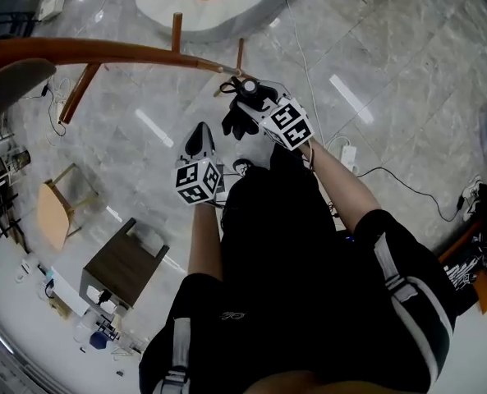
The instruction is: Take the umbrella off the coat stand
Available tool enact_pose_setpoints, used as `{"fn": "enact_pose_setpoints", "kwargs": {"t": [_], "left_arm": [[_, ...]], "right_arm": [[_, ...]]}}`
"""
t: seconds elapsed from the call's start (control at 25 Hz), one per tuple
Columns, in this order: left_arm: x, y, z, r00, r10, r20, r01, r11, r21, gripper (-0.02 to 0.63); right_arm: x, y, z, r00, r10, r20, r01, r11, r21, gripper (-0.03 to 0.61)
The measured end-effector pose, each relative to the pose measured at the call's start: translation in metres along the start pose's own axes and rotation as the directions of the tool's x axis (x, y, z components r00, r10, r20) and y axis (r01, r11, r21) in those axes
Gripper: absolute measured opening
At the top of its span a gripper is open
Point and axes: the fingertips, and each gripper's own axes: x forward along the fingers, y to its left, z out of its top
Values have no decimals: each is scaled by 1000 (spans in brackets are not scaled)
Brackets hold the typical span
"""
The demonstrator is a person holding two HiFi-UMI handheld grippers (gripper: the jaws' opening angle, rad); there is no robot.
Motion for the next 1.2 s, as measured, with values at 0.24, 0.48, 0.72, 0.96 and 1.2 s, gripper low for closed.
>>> {"fn": "enact_pose_setpoints", "kwargs": {"t": [0.24,0.48,0.72,0.96,1.2], "left_arm": [[-20,20,0,999,14,43,-12,999,-30,-1],[-51,44,-15,998,25,57,-21,997,-78,-2],[-75,65,-17,992,48,118,-35,993,-116,-1],[-117,93,-25,985,81,154,-61,989,-133,-2],[-152,120,-17,971,124,207,-94,985,-147,-2]], "right_arm": [[-4,30,0,1000,-10,-12,10,1000,-26,227],[-3,66,3,999,-30,-44,29,999,-41,227],[5,95,24,999,-11,-44,10,1000,-26,227],[12,141,34,999,11,-43,-15,996,-85,227],[23,174,54,999,19,-35,-23,991,-134,227]]}}
